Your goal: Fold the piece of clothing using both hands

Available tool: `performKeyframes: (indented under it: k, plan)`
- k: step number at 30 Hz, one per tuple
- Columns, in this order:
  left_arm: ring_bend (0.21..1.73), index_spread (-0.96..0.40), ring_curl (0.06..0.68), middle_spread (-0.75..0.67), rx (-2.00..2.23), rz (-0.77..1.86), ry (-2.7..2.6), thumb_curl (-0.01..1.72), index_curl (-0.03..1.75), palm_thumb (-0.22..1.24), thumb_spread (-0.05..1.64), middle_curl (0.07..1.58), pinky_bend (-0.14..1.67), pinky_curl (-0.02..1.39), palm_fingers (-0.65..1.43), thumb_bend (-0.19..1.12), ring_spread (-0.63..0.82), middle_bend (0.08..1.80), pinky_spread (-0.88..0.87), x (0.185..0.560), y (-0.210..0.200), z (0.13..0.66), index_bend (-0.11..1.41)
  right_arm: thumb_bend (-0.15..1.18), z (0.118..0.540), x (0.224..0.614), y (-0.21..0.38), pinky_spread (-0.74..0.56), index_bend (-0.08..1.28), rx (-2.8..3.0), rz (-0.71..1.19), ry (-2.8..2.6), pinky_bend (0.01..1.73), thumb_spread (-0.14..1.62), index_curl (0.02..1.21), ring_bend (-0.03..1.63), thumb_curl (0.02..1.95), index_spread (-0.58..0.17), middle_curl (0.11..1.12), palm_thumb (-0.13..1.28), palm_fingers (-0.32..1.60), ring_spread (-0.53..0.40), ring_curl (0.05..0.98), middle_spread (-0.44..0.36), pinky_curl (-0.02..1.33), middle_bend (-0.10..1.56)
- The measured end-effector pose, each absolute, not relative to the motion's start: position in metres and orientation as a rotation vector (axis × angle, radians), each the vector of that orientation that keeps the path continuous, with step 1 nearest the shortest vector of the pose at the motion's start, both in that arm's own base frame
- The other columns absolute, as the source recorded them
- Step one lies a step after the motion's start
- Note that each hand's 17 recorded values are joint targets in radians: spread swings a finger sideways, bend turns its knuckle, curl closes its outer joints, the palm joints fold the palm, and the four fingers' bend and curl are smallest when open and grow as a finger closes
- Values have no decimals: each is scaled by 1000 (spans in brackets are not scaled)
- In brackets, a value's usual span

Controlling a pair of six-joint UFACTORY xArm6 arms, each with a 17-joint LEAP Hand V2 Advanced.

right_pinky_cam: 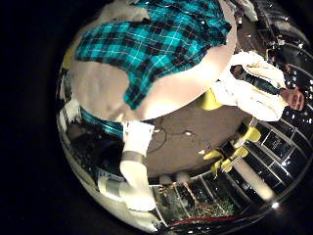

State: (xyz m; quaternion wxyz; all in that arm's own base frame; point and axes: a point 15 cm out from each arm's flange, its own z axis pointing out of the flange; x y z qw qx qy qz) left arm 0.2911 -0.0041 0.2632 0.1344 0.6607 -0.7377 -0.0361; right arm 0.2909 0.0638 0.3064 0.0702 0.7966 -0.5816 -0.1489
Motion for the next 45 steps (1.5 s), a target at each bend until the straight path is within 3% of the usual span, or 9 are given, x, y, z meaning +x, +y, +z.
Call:
performKeyframes:
  k: [9, 14, 20, 25, 32, 42, 45]
  plan:
    - [640, -202, 187, -51, 1904, -108, -2158, 288, 507, 326, 1160, 466, 244, 388, 427, -15, -25, 197, 73, 293, -9, 262, 184, -6, 305, 294, 54, 210, 176, 2369, -457, -1786, 746, 1449, 327, 798, 334, -375, 394, 572, 339, -34, 213, -40, 58, 378]
    - [654, -183, 193, -42, 1825, -133, -2237, 286, 485, 306, 1146, 465, 279, 399, 381, -30, -16, 188, 71, 292, -33, 260, 152, -7, 306, 296, 48, 210, 176, 2353, -456, -1815, 748, 1448, 327, 797, 332, -375, 394, 573, 340, -34, 212, -39, 53, 377]
    - [681, -127, 203, 30, 1734, -265, -2420, 282, 427, 199, 993, 425, 357, 418, 206, -47, 97, 163, 135, 294, -44, 247, 143, -8, 309, 296, 44, 209, 175, 2341, -457, -1831, 752, 1446, 327, 799, 332, -376, 393, 567, 341, -34, 212, -54, 49, 371]
    - [692, -100, 208, 95, 1661, -377, -2513, 291, 389, 154, 908, 394, 395, 418, 118, -40, 193, 173, 218, 291, -44, 219, 151, -8, 318, 300, 41, 203, 175, 2341, -432, -1852, 750, 1448, 326, 802, 330, -374, 388, 560, 347, -45, 214, -136, 46, 365]
    - [711, -80, 211, 167, 1654, -480, -2557, 300, 344, 135, 864, 363, 440, 408, 57, -34, 284, 182, 292, 293, -30, 178, 148, -7, 331, 300, 38, 191, 170, 2332, -430, -1853, 754, 1447, 321, 809, 326, -373, 389, 552, 357, -51, 215, -123, 42, 373]
    - [694, -76, 199, 87, 1693, -543, -2573, 317, 346, 211, 890, 374, 401, 375, 204, -20, 194, 238, 216, 307, -35, 151, 189, -6, 343, 292, 20, 187, 174, 2286, -381, -1821, 762, 1446, 323, 805, 332, -374, 389, 563, 362, -53, 215, -126, 31, 375]
    - [712, -110, 188, -54, 1704, -570, -2564, 332, 360, 328, 931, 407, 396, 352, 492, 6, 14, 389, 66, 310, -37, 146, 188, -7, 344, 290, 18, 186, 174, 2289, -378, -1812, 764, 1445, 323, 805, 333, -374, 390, 564, 361, -53, 215, -118, 28, 376]
